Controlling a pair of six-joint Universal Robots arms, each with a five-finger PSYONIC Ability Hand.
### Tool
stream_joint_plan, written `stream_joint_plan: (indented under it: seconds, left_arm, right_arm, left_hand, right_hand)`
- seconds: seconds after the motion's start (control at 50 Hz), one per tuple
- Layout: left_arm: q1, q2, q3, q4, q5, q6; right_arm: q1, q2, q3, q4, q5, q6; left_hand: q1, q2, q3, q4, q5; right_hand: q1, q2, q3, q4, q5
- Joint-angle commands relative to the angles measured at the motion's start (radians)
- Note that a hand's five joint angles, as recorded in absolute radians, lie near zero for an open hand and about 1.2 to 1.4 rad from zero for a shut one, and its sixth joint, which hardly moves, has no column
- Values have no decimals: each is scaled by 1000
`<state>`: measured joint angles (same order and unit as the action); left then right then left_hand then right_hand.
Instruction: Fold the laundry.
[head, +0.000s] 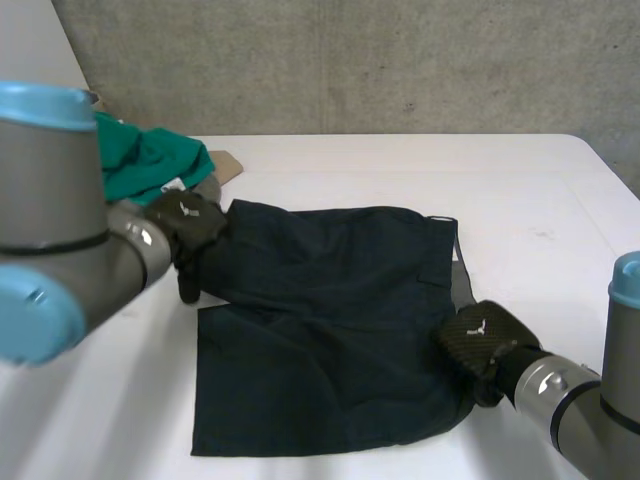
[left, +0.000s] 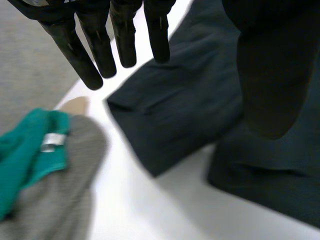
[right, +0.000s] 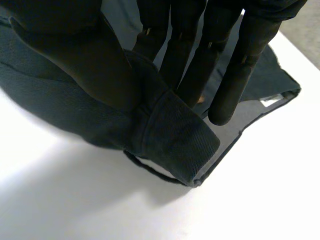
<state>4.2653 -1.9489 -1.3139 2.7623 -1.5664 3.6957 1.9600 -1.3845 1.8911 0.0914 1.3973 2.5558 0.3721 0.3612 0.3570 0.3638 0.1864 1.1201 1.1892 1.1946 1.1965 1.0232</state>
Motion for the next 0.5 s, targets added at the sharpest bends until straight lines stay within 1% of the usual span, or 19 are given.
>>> stream_joint_plan:
  seconds: [0.02,0.1,0.16,0.24,0.34,0.42,0.44,0.46,0.48,0.5]
  left_arm:
    - [-79,182,-309,28,101,-74]
    - [-123,212,-405,46,92,-111]
    - [-143,199,-439,57,72,-131]
    - [-150,148,-447,92,54,-137]
    - [-156,91,-438,125,43,-128]
    - [-186,59,-420,132,39,-123]
    - [-194,55,-416,134,35,-123]
    - [-199,48,-412,137,32,-123]
    - [-206,41,-403,152,17,-121]
    - [-208,36,-398,161,5,-121]
  right_arm:
    - [-19,18,-66,-1,11,188]
    - [-30,27,-93,-6,38,274]
    - [-39,25,-99,-7,68,322]
    - [-49,19,-99,-12,95,360]
    - [-55,1,-89,-12,109,382]
    - [-64,-11,-81,-10,115,382]
    - [-64,-11,-81,-7,115,382]
    - [-62,-11,-80,-6,114,383]
    - [-61,-11,-76,-4,111,380]
    - [-61,-11,-76,-1,109,377]
  left_hand:
    - [193,204,208,202,204]
    - [200,210,215,208,211]
    - [200,210,215,208,211]
    - [197,207,212,205,208]
    - [197,207,212,205,208]
    - [232,242,247,240,243]
    - [302,312,317,310,313]
    - [433,444,448,441,444]
    - [821,832,836,829,832]
    - [1022,1033,1037,1030,1033]
  right_hand:
    - [276,207,202,200,199]
    - [276,207,202,200,199]
    - [276,207,202,200,199]
    - [276,207,202,200,199]
    - [276,207,202,200,199]
    - [276,207,202,200,199]
    - [276,207,202,200,199]
    - [276,207,202,200,199]
    - [276,207,202,200,199]
    - [276,207,202,200,199]
